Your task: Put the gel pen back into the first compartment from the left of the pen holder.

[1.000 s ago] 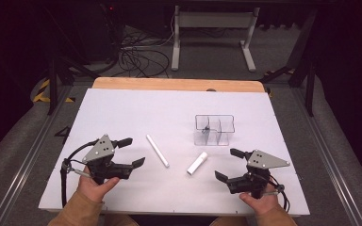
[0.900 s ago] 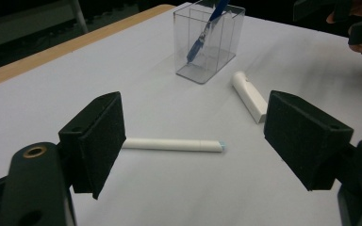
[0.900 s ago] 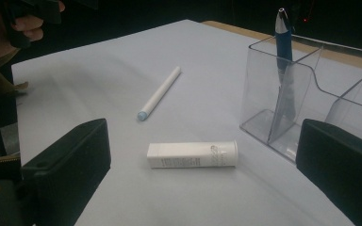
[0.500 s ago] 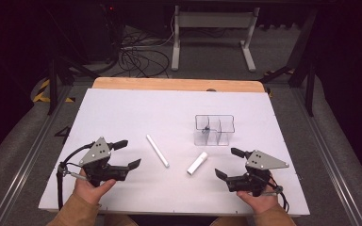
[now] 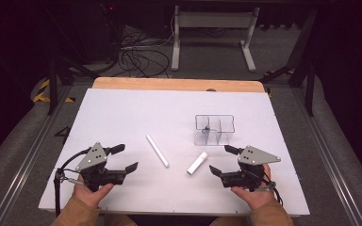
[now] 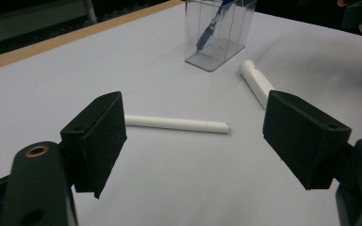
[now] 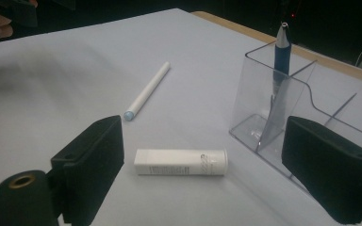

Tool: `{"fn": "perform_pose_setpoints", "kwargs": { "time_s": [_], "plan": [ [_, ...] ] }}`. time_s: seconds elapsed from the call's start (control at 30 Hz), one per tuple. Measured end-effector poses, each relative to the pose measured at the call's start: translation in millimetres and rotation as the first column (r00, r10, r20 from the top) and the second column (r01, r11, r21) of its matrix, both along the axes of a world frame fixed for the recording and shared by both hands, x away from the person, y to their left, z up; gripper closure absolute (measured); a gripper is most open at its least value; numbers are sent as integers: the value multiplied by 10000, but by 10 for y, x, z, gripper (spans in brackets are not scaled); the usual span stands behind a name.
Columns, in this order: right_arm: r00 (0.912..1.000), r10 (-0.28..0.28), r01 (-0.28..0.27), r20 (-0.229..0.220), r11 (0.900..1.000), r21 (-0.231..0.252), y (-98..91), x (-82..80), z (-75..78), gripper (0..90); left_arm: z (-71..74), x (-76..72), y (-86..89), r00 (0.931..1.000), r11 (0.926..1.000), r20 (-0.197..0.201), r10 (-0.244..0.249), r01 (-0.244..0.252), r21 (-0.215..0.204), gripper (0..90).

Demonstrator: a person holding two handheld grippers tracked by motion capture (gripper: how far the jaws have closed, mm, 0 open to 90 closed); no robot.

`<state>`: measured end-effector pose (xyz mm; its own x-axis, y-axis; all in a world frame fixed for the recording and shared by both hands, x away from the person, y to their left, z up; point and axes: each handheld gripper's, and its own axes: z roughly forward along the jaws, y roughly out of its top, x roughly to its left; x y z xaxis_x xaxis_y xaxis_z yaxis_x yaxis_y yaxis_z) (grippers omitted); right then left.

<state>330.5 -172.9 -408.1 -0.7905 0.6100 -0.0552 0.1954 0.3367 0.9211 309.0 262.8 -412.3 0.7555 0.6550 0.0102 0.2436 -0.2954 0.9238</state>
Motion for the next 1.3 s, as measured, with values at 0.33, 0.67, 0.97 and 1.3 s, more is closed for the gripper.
{"fn": "perform_pose_setpoints", "kwargs": {
  "time_s": [0.33, 0.67, 0.97, 1.3],
  "plan": [
    [9985, 525, -521, 124, 9983, -277, 235, 79, 142, 177, -22, -16, 56, 9999, 10000, 74, 91, -91, 5, 228],
    [9973, 718, -712, 127, 9968, -372, 419, 143, 193, 179, -20, -18, 64, 9999, 9999, 78, 107, -107, -18, 228],
    [9963, 862, -857, 56, 9946, -584, 526, 166, 218, 198, -22, -10, 62, 9999, 9999, 82, 133, -133, -31, 228],
    [9963, 836, -847, -211, 9947, -587, 569, 169, 244, 260, -29, -14, 52, 9999, 9999, 72, 150, -150, 41, 228]
  ]
}}
